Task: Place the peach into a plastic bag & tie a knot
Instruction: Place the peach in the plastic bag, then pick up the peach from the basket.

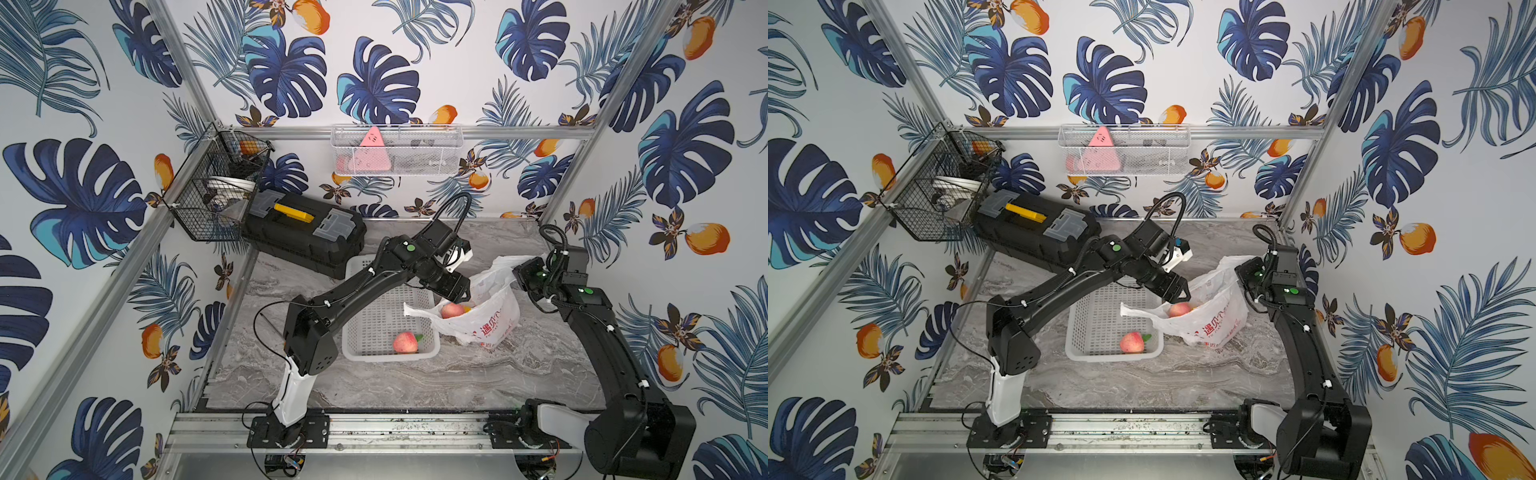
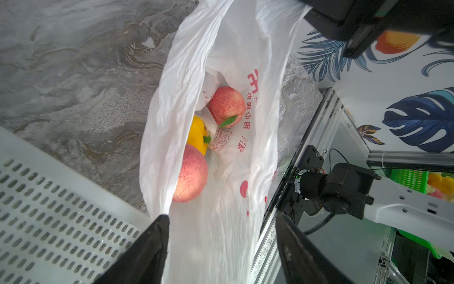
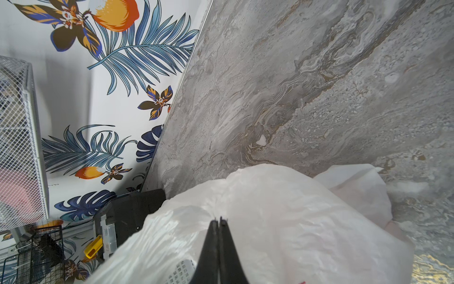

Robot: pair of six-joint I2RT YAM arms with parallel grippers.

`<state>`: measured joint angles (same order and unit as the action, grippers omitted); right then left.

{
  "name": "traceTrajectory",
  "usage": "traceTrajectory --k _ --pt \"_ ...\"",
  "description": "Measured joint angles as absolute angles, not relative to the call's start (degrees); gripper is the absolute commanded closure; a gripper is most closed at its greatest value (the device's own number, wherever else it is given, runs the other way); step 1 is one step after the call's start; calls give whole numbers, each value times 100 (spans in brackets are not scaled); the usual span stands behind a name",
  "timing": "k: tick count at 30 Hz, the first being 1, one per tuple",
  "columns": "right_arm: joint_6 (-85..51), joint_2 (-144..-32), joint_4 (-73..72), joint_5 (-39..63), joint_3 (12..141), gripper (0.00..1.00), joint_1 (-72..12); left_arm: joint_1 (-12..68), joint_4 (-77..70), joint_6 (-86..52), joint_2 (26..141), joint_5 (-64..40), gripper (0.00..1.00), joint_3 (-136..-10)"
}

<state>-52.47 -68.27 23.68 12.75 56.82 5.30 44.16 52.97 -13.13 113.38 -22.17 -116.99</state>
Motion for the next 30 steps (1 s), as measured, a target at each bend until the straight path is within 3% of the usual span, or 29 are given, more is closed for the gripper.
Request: traceTrajectory --k 7,12,17,30 --pt "-5247 -6807 2366 1291 5682 100 530 3507 5419 -1317 9688 -1575 27 -9631" --pt "-5249 -6812 2364 1317 5682 100 530 3393 5636 -1321 9262 -1444 27 -8449" --pt "-5249 -6812 2351 1356 5649 100 530 3562 5439 -1396 9360 -1605 25 -7752" --pt "-5247 -6805 2344 1356 5647 100 530 4254 4670 -1634 10324 -1485 23 -7596"
